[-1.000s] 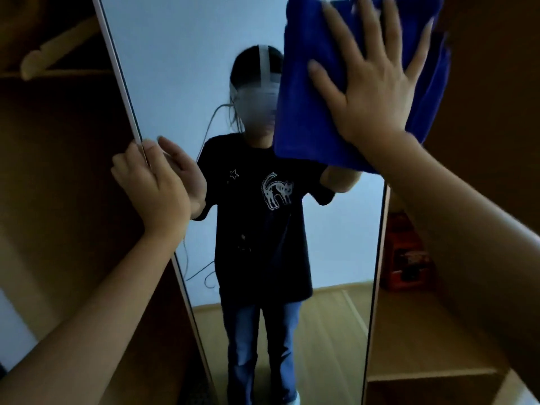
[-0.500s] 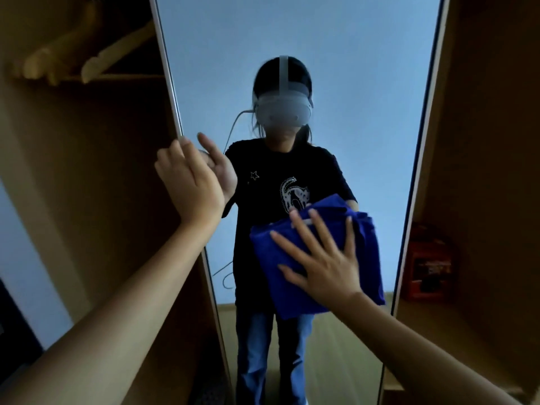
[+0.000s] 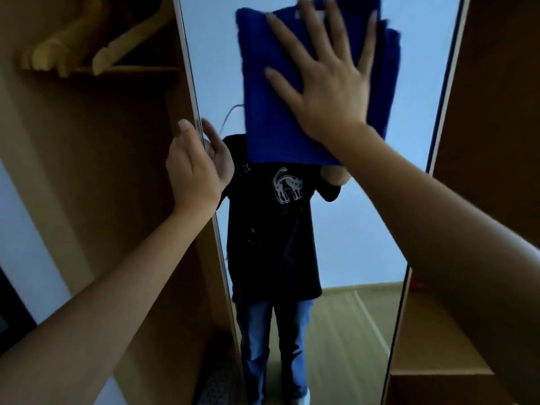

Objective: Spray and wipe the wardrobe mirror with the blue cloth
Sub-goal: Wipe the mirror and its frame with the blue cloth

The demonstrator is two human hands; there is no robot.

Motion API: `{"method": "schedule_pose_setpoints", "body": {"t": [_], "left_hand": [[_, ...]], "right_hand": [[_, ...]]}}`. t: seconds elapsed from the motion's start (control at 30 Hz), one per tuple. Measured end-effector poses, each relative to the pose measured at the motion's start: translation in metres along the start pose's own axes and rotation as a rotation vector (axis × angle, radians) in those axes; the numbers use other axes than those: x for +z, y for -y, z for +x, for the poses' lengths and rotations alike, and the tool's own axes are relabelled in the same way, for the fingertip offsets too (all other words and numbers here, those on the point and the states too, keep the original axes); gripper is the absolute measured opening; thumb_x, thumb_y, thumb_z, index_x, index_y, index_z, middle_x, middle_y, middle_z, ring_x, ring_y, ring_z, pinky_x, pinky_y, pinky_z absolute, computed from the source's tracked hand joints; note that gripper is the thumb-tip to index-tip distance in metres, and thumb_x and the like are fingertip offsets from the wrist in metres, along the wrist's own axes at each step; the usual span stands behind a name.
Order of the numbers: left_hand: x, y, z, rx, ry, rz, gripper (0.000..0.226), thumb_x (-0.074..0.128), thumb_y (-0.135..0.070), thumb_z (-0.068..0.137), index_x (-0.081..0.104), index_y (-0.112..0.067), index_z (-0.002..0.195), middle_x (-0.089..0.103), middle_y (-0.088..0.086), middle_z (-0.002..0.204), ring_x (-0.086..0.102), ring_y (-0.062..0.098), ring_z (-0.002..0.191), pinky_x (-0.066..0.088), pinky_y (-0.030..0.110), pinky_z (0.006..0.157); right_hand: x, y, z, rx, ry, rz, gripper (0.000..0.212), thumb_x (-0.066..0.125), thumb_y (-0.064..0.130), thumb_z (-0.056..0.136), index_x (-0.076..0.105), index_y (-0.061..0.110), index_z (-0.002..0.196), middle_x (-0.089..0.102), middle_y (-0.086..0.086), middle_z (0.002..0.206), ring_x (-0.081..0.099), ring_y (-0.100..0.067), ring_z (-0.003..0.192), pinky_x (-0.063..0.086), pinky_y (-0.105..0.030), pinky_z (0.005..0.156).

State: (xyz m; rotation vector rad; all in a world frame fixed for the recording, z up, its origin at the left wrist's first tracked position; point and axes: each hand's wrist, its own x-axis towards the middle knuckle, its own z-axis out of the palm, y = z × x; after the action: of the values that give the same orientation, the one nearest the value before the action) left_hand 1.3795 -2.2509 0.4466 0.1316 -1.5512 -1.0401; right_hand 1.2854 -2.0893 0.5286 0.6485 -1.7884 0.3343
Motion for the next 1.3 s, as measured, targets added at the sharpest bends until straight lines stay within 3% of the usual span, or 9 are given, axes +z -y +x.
{"method": "schedule_pose_setpoints", "body": {"t": [0.13, 0.3, 0.5, 0.6, 0.67, 0.8, 0.9, 1.07, 1.3], "left_hand": [[0.008, 0.003, -0.002, -0.043, -0.044, 0.022, 0.039, 0.023, -0.038, 0.105, 0.052, -0.021, 0.084, 0.058, -0.004, 0.089, 0.055, -0.004, 0.080, 0.041, 0.008, 0.071], [0.010, 0.005, 0.000, 0.013, -0.082, 0.106, 0.049, 0.023, -0.035, 0.104, 0.058, -0.003, 0.094, 0.062, 0.018, 0.102, 0.060, 0.021, 0.095, 0.038, 0.012, 0.073], [0.004, 0.011, 0.005, 0.073, -0.007, 0.180, 0.042, 0.024, -0.035, 0.103, 0.054, -0.008, 0.089, 0.060, 0.022, 0.100, 0.059, 0.023, 0.093, 0.034, 0.007, 0.070], [-0.001, 0.019, -0.014, 0.136, 0.023, 0.343, 0.042, 0.039, -0.036, 0.098, 0.054, -0.002, 0.118, 0.051, 0.020, 0.124, 0.044, 0.031, 0.118, 0.030, 0.018, 0.094], [-0.001, 0.026, -0.044, 0.252, -0.007, 0.423, 0.045, 0.050, -0.027, 0.093, 0.046, -0.002, 0.130, 0.040, 0.021, 0.135, 0.036, 0.035, 0.123, 0.021, 0.014, 0.104], [0.009, 0.036, -0.098, 0.282, 0.243, 0.294, 0.042, 0.057, -0.023, 0.091, 0.046, -0.007, 0.128, 0.044, 0.009, 0.126, 0.045, 0.021, 0.115, 0.046, 0.038, 0.093], [0.020, 0.029, -0.106, 0.162, 0.372, 0.086, 0.042, 0.060, -0.023, 0.094, 0.043, -0.008, 0.129, 0.054, 0.001, 0.119, 0.059, 0.012, 0.104, 0.054, 0.031, 0.083], [0.035, 0.015, -0.102, 0.030, 0.352, 0.126, 0.019, 0.063, -0.032, 0.091, 0.052, -0.021, 0.102, 0.063, -0.007, 0.093, 0.062, 0.002, 0.085, 0.052, 0.019, 0.075], [0.026, 0.016, -0.131, 0.238, 0.449, 0.095, 0.014, 0.058, -0.023, 0.095, 0.055, -0.015, 0.106, 0.055, -0.006, 0.099, 0.056, 0.006, 0.095, 0.044, 0.015, 0.085]], "right_hand": [[0.005, -0.038, -0.044, 0.153, -0.015, -0.012, 0.059, 0.017, 0.067, 0.098, 0.013, 0.045, 0.152, 0.010, 0.007, 0.164, 0.005, -0.022, 0.151, 0.000, -0.064, 0.116], [0.028, -0.037, -0.129, 0.318, 0.039, 0.032, 0.060, 0.025, 0.065, 0.096, 0.014, 0.045, 0.152, 0.010, 0.006, 0.164, 0.004, -0.024, 0.151, 0.000, -0.066, 0.114], [0.052, 0.002, -0.190, 0.018, 0.146, -0.020, 0.059, 0.033, 0.063, 0.097, 0.017, 0.044, 0.151, 0.018, 0.001, 0.162, 0.009, -0.026, 0.150, 0.002, -0.069, 0.113], [0.051, 0.001, -0.193, -0.016, 0.160, -0.006, 0.057, 0.029, 0.061, 0.099, 0.014, 0.042, 0.151, 0.016, 0.001, 0.162, 0.008, -0.026, 0.150, 0.002, -0.070, 0.112], [0.049, 0.000, -0.193, -0.009, 0.184, 0.011, 0.058, 0.028, 0.060, 0.099, 0.013, 0.042, 0.152, 0.013, 0.001, 0.163, 0.005, -0.025, 0.151, -0.001, -0.069, 0.113], [0.044, 0.002, -0.192, 0.024, 0.209, 0.066, 0.062, 0.028, 0.062, 0.097, 0.012, 0.040, 0.153, 0.008, 0.005, 0.163, 0.002, -0.020, 0.151, -0.005, -0.064, 0.115], [0.039, 0.003, -0.189, 0.092, 0.225, 0.142, 0.071, 0.030, 0.064, 0.096, 0.005, 0.033, 0.155, 0.004, 0.008, 0.163, -0.002, -0.015, 0.151, -0.012, -0.058, 0.116], [0.030, 0.003, -0.188, 0.136, 0.257, 0.255, 0.078, 0.035, 0.063, 0.095, 0.006, 0.024, 0.156, 0.003, 0.007, 0.164, -0.003, -0.012, 0.151, -0.012, -0.057, 0.117], [0.000, 0.007, -0.227, 0.219, 0.305, 0.488, 0.079, 0.039, 0.066, 0.092, 0.022, 0.021, 0.154, 0.010, 0.007, 0.163, 0.005, -0.009, 0.150, 0.000, -0.046, 0.122]]}}
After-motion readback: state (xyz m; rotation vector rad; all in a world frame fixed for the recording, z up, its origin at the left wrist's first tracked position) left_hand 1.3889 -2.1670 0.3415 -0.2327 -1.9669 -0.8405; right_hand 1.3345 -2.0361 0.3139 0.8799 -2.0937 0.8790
